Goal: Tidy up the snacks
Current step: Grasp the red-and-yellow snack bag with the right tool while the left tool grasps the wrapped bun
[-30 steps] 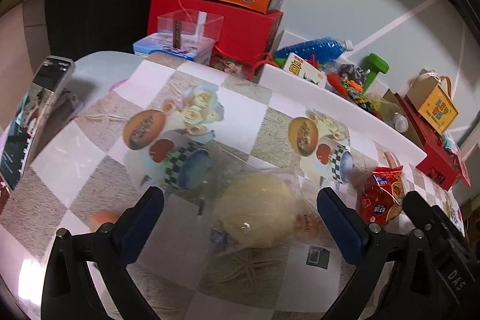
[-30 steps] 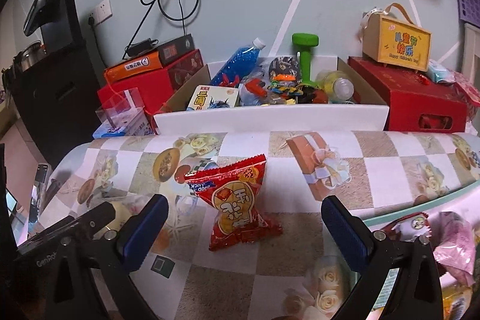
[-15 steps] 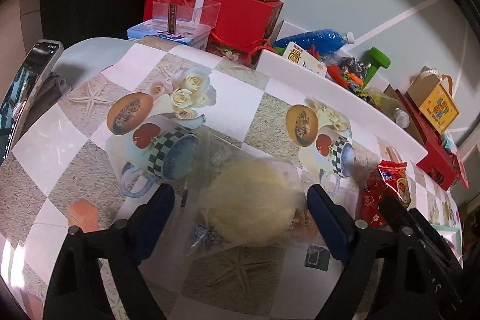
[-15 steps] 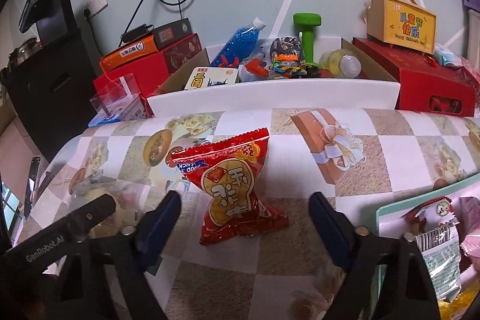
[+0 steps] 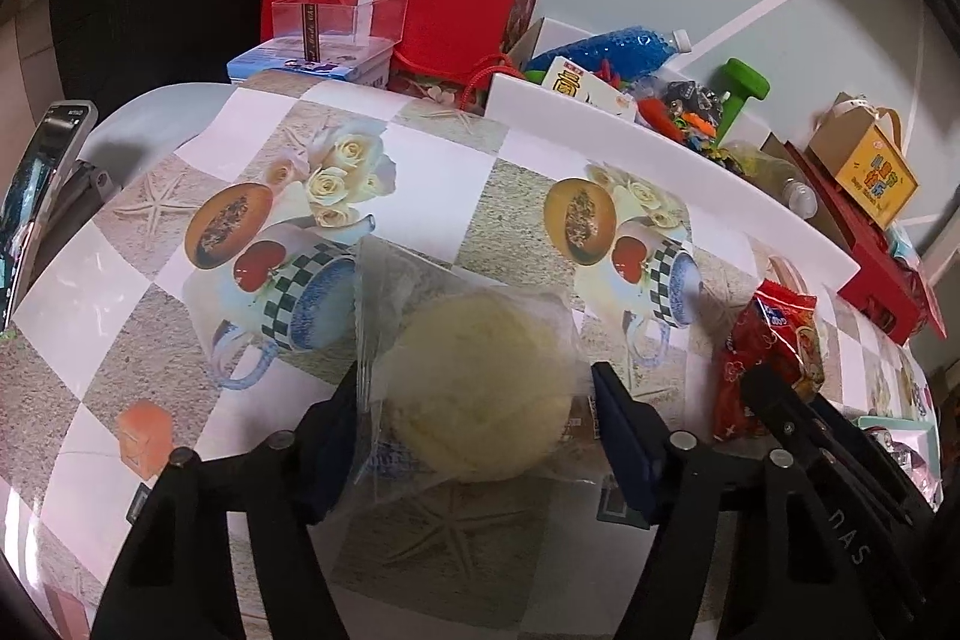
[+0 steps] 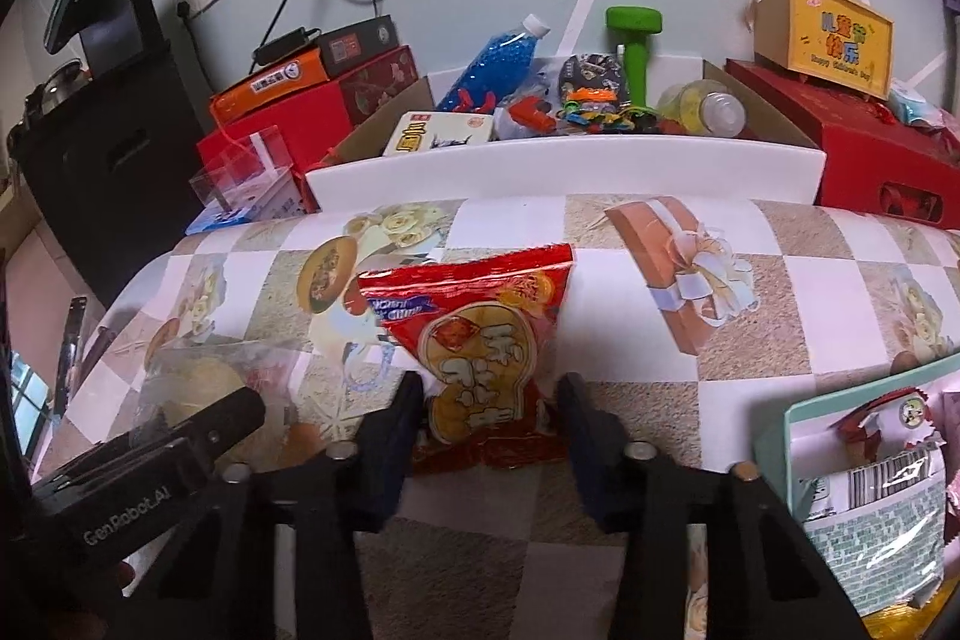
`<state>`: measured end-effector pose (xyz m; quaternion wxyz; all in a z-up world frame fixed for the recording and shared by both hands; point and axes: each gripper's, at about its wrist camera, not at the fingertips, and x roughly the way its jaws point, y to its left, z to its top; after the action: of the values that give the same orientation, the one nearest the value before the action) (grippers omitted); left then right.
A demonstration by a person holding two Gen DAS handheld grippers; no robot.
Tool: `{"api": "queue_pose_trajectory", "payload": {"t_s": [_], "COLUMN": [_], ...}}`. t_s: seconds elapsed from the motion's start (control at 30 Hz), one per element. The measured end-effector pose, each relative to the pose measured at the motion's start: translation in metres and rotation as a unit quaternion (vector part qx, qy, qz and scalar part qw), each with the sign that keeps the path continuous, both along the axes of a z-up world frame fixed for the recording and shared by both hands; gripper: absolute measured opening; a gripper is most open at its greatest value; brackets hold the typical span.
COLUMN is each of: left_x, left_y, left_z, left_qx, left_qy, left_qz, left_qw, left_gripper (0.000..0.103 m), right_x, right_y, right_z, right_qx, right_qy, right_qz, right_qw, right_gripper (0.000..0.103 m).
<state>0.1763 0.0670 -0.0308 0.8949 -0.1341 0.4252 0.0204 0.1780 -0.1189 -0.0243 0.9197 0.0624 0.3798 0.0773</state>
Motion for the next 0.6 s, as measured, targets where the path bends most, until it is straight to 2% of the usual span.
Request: {"api": "queue_pose_trajectory", "payload": {"t_s": [0.13,0.6], "left_x": [-0.001,-0.010], "left_y": [0.002,0.006], "left_z": [0.001,0.019], "left_qx": [-0.011,-0.021], "left_qy": [-0.004,-0.032], "left_qz": [-0.002,0.003], "left_qw": [0.9999,0.9993], "left_gripper": [0.066,0.064], "right_x": [-0.002,-0.009], "right_y": [0.001,-0.004], "right_z": [0.002,0.015], "right_qx": [0.004,0.010], "right_qy": [-0.005,-0.019], "right_qz": [0.006,0.002], "right_qw": [1.000,1.000], "right_gripper": [0.043,0.040]}}
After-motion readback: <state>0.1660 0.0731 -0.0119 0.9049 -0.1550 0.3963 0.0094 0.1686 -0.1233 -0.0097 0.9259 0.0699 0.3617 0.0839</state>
